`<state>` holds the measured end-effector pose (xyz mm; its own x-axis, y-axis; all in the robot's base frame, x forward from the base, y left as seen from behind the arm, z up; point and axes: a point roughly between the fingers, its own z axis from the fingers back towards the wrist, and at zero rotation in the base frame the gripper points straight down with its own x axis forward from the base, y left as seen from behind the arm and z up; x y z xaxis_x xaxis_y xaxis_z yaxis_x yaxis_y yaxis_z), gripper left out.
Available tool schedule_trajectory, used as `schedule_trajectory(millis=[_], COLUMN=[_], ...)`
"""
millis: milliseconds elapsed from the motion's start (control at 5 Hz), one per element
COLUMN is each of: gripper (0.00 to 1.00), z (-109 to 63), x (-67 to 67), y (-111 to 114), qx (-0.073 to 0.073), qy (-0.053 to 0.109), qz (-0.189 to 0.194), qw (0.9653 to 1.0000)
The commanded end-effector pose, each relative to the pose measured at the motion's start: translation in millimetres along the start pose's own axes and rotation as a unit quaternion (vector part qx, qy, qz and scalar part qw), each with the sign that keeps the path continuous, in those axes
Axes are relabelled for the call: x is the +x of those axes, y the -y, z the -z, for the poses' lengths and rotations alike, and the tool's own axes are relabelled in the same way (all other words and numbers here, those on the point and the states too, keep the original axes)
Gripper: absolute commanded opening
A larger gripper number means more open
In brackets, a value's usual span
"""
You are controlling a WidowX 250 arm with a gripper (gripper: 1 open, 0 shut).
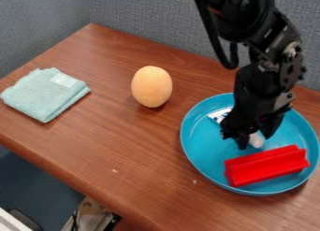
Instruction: Move the toothpaste from the blue plate to the cloth on the left side of the table
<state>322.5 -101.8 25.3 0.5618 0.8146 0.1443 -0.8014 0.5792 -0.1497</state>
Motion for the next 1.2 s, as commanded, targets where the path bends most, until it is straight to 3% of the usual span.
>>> schedule_trajectory(millis=[0,1000], gripper=[0.00,0.00], z=[-14.3,-37.7], x=[14.8,31.3], y=[7.5,2.9], qx=[-0.019,-0.025], qy=[0.011,0.007], qz=[-0.011,-0.020], qw=[0.9997,0.9995])
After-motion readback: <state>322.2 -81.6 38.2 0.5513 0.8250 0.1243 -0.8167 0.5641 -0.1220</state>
